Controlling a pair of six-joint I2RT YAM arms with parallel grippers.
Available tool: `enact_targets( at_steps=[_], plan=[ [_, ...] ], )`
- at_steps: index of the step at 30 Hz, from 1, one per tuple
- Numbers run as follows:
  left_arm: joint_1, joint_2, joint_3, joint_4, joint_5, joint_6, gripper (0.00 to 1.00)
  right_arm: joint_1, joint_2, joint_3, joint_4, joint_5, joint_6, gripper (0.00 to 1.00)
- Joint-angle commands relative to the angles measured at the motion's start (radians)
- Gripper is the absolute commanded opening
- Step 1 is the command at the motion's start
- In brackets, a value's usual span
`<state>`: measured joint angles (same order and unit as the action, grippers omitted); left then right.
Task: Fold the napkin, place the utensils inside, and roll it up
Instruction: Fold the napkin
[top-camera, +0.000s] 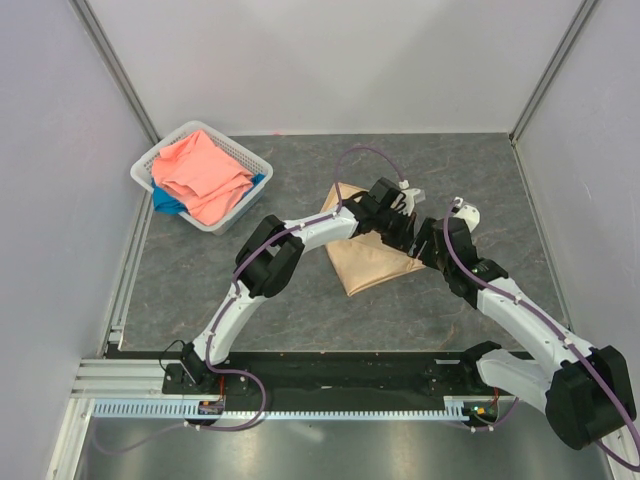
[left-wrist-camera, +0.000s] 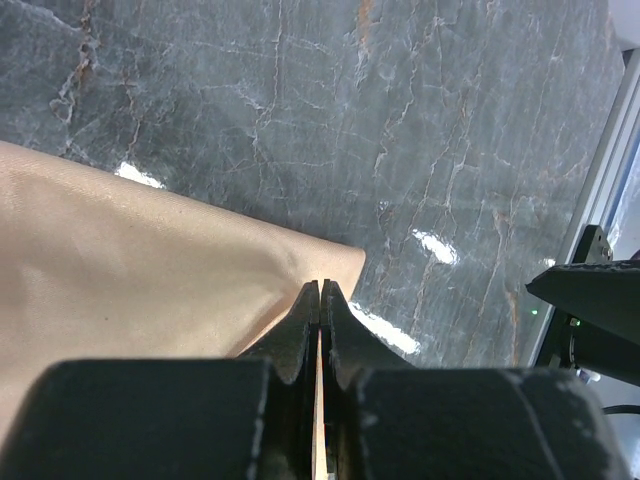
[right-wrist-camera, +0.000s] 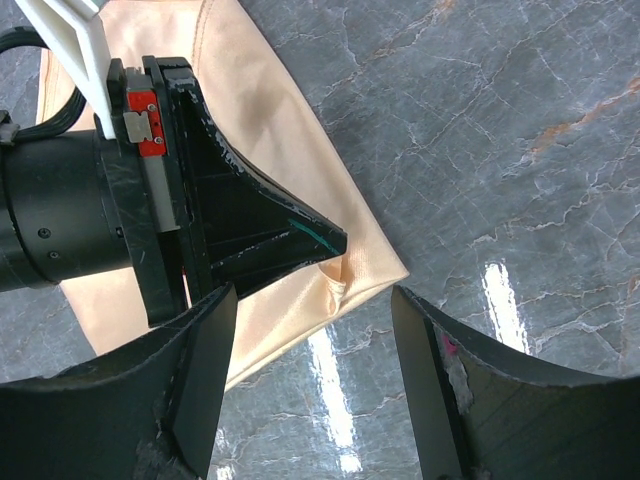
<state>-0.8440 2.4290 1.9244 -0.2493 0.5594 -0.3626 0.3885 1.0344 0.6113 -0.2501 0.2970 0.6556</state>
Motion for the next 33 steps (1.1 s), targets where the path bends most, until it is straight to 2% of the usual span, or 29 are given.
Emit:
enact_targets(
  at_steps=[1, 4, 6, 7, 8, 9, 14, 16, 20, 23, 30, 33],
  plan=[
    [-0.006, 0.005, 0.044, 0.053, 0.002, -0.027, 0.02, -0.004, -0.028, -0.007, -0.002, 0.008, 0.003, 0.72],
    [-0.004, 0.002, 0.045, 0.059, -0.007, -0.033, 0.02, -0.004, -0.027, -0.007, -0.003, 0.007, 0.003, 0.72],
    [-0.004, -0.001, 0.047, 0.061, -0.01, -0.041, 0.09, -0.005, -0.027, -0.007, -0.006, 0.005, 0.003, 0.72],
    [-0.004, -0.004, 0.045, 0.061, -0.007, -0.044, 0.26, -0.004, -0.03, -0.005, -0.008, 0.005, 0.003, 0.73],
    [-0.004, -0.008, 0.047, 0.061, -0.007, -0.047, 0.35, -0.004, -0.033, -0.004, -0.012, 0.007, 0.001, 0.73],
    [-0.004, -0.022, 0.045, 0.061, -0.006, -0.05, 0.52, -0.005, -0.034, -0.001, -0.017, 0.01, -0.01, 0.74],
    [0.002, -0.08, 0.044, 0.067, -0.029, -0.041, 0.74, -0.062, -0.085, 0.041, -0.073, 0.036, -0.059, 0.76],
    [0.011, -0.106, 0.041, 0.067, -0.03, -0.041, 0.86, -0.089, -0.112, 0.05, -0.077, 0.012, -0.095, 0.78],
    [0.049, -0.157, 0.016, 0.067, -0.038, -0.087, 0.9, -0.163, -0.102, 0.044, -0.069, -0.054, -0.129, 0.79],
    [0.1, -0.24, -0.059, 0.088, -0.059, -0.116, 0.91, -0.198, -0.076, 0.015, -0.034, -0.132, -0.134, 0.8],
    [0.259, -0.471, -0.379, 0.14, -0.104, -0.16, 0.91, -0.255, 0.071, -0.004, 0.032, -0.283, -0.182, 0.8],
    [0.319, -0.565, -0.526, 0.182, -0.095, -0.179, 0.91, -0.277, 0.139, 0.01, 0.041, -0.294, -0.215, 0.79]
  ],
)
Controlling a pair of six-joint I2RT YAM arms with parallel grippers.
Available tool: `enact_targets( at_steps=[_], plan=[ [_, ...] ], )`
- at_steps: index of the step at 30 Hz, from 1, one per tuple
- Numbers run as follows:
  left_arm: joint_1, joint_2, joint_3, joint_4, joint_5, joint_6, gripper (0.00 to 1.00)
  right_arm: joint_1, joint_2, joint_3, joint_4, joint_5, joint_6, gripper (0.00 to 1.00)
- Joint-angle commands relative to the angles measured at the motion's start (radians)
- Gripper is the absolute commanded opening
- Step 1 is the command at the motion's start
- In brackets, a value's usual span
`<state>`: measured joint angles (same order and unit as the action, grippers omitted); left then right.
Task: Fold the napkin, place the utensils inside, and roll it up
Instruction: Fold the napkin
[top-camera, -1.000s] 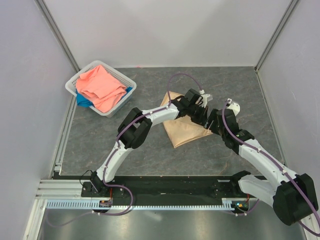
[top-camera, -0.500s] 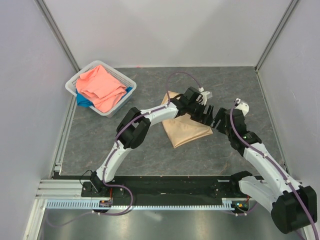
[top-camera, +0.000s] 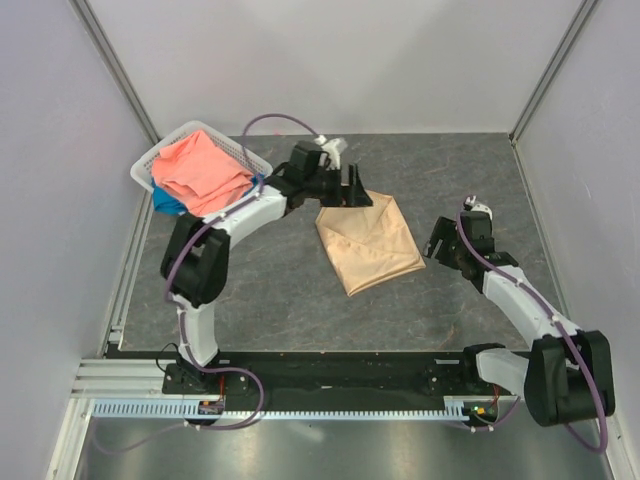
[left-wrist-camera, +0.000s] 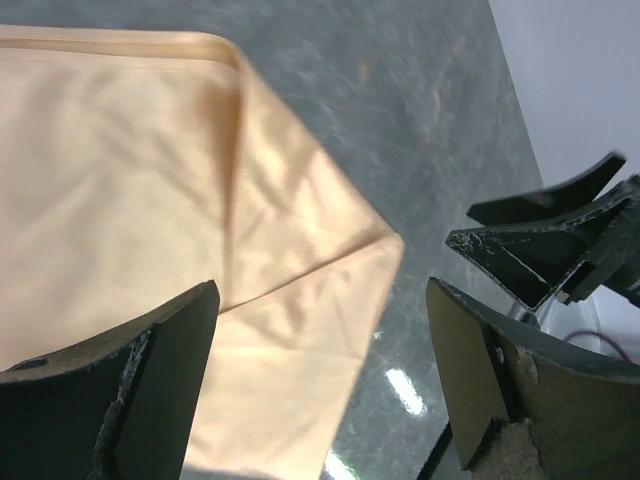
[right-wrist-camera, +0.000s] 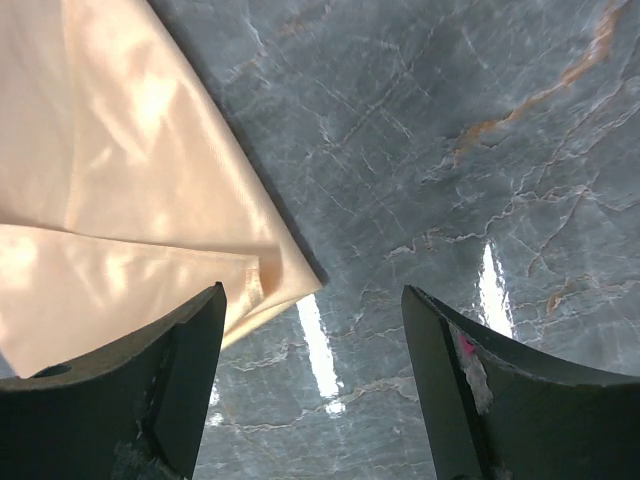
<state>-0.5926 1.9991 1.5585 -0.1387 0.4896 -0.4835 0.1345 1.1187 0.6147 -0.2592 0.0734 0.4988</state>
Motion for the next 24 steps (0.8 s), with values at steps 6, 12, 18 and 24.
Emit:
enact_targets(
  at_steps=[6, 12, 18, 24],
  plan=[
    [0.135, -0.247, -0.354, 0.099, -0.019, -0.066, 0.91, -0.052, 0.164, 0.01, 0.09, -0.213, -0.114, 0.78],
    [0.16, -0.293, -0.445, 0.119, -0.006, -0.082, 0.91, -0.055, 0.234, -0.001, 0.149, -0.285, -0.111, 0.77],
    [0.168, -0.292, -0.469, 0.128, 0.006, -0.095, 0.91, -0.053, 0.288, 0.005, 0.172, -0.3, -0.118, 0.75],
    [0.175, -0.298, -0.48, 0.129, 0.006, -0.092, 0.91, -0.055, 0.323, 0.01, 0.176, -0.3, -0.131, 0.65]
  ],
)
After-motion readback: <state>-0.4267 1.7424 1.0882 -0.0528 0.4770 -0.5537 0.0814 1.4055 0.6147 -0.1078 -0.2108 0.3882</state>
